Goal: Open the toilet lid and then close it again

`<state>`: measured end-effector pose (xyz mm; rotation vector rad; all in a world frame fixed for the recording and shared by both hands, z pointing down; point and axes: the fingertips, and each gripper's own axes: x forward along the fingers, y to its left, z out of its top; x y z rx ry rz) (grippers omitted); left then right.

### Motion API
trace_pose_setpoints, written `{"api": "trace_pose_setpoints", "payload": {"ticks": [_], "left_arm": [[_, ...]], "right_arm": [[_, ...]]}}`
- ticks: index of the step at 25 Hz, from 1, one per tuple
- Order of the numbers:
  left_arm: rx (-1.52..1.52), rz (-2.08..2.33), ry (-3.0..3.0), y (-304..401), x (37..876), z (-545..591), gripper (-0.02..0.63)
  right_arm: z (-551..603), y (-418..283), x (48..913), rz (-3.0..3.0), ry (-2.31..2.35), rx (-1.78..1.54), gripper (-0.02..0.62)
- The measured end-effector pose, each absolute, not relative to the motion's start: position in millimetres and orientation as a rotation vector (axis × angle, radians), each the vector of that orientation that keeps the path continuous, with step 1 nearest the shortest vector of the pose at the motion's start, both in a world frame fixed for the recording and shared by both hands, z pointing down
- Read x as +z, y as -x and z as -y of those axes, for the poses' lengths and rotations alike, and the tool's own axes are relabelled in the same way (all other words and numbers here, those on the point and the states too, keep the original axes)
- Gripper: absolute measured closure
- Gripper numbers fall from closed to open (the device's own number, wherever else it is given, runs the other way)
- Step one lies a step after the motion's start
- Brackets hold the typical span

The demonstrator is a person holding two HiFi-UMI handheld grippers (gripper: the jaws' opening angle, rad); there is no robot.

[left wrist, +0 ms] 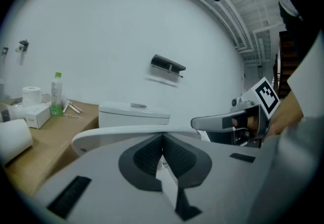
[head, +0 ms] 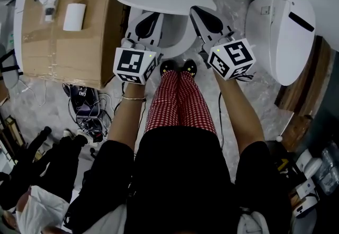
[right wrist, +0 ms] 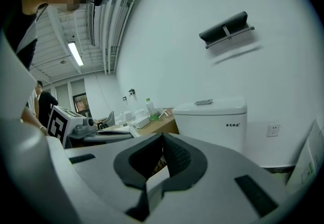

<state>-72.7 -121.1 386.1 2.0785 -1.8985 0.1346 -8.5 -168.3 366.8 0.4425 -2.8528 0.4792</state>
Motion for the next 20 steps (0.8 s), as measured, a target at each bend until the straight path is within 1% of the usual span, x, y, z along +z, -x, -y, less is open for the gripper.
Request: {"api": "trace_pose_setpoints", "payload": {"ticks": [20], "left_arm": [[0.195, 1.868, -2.067, 60.5, 414.0, 84.1, 0.603]], "right_arm": [[134.5, 6.4, 392.2, 2.824, -0.415, 0.495, 0.575]]}}
